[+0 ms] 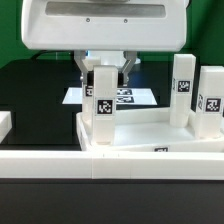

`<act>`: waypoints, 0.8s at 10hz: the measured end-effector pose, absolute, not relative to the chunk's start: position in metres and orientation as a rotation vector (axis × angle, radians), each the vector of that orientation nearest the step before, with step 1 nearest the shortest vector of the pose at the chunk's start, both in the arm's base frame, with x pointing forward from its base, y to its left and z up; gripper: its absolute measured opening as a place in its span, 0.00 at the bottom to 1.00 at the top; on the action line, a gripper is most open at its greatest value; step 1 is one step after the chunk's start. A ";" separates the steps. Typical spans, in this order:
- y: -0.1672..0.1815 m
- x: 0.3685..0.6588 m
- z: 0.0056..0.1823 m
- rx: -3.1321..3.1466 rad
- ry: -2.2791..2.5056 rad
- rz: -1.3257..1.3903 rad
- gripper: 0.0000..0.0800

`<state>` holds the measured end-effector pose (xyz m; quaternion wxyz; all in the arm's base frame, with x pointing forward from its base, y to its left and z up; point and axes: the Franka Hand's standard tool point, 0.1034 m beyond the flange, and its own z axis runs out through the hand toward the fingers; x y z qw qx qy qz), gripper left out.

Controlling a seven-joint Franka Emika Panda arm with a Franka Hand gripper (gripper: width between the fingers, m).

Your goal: Assemble desk

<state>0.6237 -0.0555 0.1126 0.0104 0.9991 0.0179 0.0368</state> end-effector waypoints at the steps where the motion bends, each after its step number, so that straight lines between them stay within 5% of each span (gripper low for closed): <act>1: -0.056 0.624 0.113 3.118 0.056 0.115 0.36; 8: -0.056 0.624 0.112 3.067 -0.660 0.120 0.36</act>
Offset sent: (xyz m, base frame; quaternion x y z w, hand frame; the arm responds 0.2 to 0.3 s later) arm 0.0000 0.0000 0.0000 0.0000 0.0000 0.1938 0.9810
